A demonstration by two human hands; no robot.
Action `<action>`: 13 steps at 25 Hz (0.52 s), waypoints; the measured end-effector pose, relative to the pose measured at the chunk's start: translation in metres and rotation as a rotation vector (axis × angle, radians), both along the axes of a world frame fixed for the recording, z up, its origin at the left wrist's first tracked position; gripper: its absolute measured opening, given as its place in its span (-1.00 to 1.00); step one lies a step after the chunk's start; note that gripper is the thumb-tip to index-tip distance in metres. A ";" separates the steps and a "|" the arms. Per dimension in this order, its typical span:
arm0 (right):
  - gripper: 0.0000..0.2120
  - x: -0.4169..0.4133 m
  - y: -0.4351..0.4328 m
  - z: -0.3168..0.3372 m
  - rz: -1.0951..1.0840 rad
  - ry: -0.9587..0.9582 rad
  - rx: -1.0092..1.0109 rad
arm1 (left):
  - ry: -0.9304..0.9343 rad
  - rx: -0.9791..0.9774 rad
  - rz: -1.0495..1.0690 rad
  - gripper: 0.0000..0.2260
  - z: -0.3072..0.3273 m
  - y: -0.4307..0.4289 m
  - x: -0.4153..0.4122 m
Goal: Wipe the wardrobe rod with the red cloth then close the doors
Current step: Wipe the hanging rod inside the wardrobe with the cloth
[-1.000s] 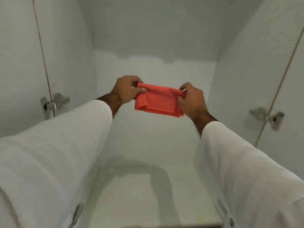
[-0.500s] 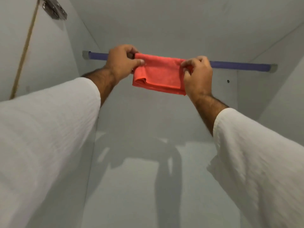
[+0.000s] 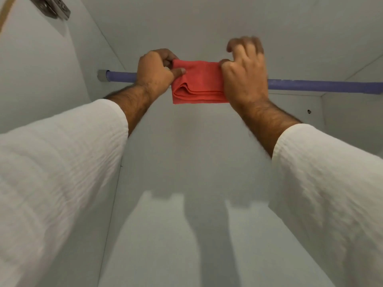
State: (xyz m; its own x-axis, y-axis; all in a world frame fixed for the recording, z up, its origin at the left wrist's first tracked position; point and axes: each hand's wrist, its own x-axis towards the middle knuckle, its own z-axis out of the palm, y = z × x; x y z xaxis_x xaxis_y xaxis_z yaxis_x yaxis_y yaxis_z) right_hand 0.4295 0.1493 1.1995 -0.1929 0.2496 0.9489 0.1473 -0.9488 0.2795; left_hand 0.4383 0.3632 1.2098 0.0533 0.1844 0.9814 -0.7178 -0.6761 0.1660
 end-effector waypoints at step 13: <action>-0.46 0.044 0.083 -0.019 -0.102 0.031 -0.068 | -0.008 0.232 0.692 -0.40 -0.036 0.097 0.028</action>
State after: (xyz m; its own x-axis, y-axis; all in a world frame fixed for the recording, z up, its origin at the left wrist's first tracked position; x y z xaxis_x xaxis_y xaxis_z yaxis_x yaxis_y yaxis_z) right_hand 0.4738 0.2323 1.1806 -0.1338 0.3308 0.9342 0.0601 -0.9382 0.3408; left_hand 0.4664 0.4606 1.1734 -0.0077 -0.0395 0.9992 -0.1143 -0.9926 -0.0401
